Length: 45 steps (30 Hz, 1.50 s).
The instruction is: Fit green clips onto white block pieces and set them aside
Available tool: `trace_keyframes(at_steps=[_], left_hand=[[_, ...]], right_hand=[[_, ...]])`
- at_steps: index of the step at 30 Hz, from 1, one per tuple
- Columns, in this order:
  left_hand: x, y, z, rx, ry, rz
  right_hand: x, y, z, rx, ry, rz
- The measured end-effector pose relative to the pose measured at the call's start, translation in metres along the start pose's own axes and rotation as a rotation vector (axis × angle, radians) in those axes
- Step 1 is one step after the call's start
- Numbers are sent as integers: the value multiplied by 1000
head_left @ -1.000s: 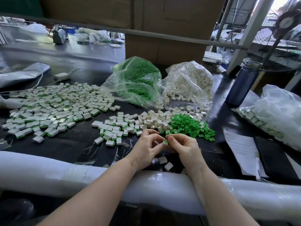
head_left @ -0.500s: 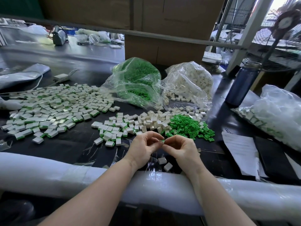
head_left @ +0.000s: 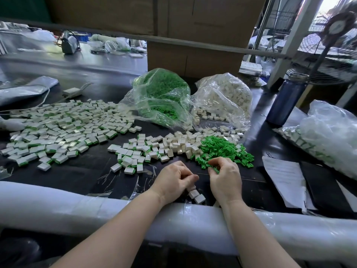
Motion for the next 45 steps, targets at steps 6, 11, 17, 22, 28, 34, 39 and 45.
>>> trace_keyframes(at_steps=[6, 11, 17, 22, 28, 34, 39, 45], left_hand=[[-1, 8, -1, 77, 3, -5], [-8, 10, -3, 102, 35, -138], [-19, -4, -13, -20, 175, -302], [-29, -12, -26, -69, 319, -370], [-34, -12, -30, -44, 338, -345], [-23, 6, -23, 181, 210, -141], [-24, 24, -10, 348, 216, 70], [-21, 26, -8, 340, 188, 61]], right_hand=[[-6, -14, -1, -75, 47, 222], [-12, -28, 0, -126, 121, 358], [-7, -31, -1, -128, 93, 361], [-6, -29, -1, -115, 80, 359], [-7, -26, -1, -100, 77, 357], [-8, -17, 1, -71, 63, 352], [-8, -15, 0, -45, 60, 341], [-7, -15, -2, -39, 58, 336]])
Point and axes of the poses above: each hand's wrist, its own z-axis away from the middle knuckle, its own y-axis out of the back of the hand, x = y × z, the point moved 10 cm from there along -z, towards the middle knuckle, and after that the axes turned 9 degrees about z, right-handed, at the moved point
